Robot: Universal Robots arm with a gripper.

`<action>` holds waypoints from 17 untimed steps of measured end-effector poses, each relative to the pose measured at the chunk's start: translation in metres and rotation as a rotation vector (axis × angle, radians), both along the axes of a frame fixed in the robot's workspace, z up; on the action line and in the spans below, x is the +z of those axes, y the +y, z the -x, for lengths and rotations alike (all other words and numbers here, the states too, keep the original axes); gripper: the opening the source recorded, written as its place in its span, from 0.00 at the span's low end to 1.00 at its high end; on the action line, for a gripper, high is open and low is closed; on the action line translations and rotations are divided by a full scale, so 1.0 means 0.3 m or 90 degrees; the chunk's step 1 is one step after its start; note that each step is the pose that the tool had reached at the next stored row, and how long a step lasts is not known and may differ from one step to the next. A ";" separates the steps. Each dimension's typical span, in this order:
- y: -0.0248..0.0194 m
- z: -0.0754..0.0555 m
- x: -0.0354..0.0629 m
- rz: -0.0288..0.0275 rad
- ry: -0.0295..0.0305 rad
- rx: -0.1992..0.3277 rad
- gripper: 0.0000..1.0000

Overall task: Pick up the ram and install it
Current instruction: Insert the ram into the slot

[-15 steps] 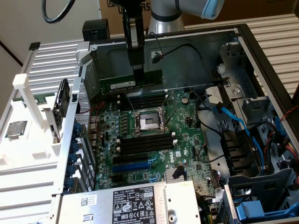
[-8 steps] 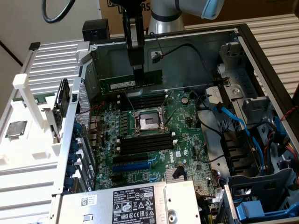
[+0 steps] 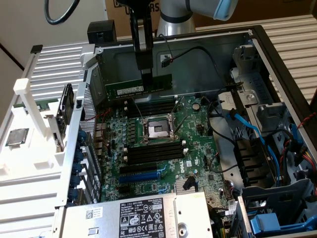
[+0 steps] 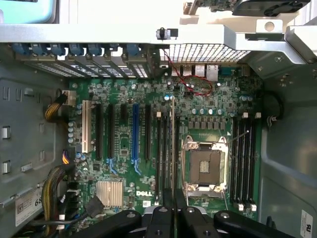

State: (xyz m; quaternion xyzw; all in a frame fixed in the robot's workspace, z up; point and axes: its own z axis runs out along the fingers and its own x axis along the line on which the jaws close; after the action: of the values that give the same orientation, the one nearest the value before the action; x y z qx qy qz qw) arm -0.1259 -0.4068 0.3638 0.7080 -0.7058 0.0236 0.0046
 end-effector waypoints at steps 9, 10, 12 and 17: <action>-0.019 -0.017 -0.019 -0.0190 0.0025 0.000 0.13; -0.019 -0.023 -0.023 -0.0190 0.0031 0.000 0.13; -0.019 -0.024 -0.024 -0.0190 0.0031 0.000 0.13; -0.016 -0.025 -0.028 -0.0188 0.0032 0.000 0.13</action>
State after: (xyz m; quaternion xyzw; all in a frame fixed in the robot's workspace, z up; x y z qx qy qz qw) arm -0.1182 -0.4116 0.3555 0.7080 -0.7061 0.0114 -0.0041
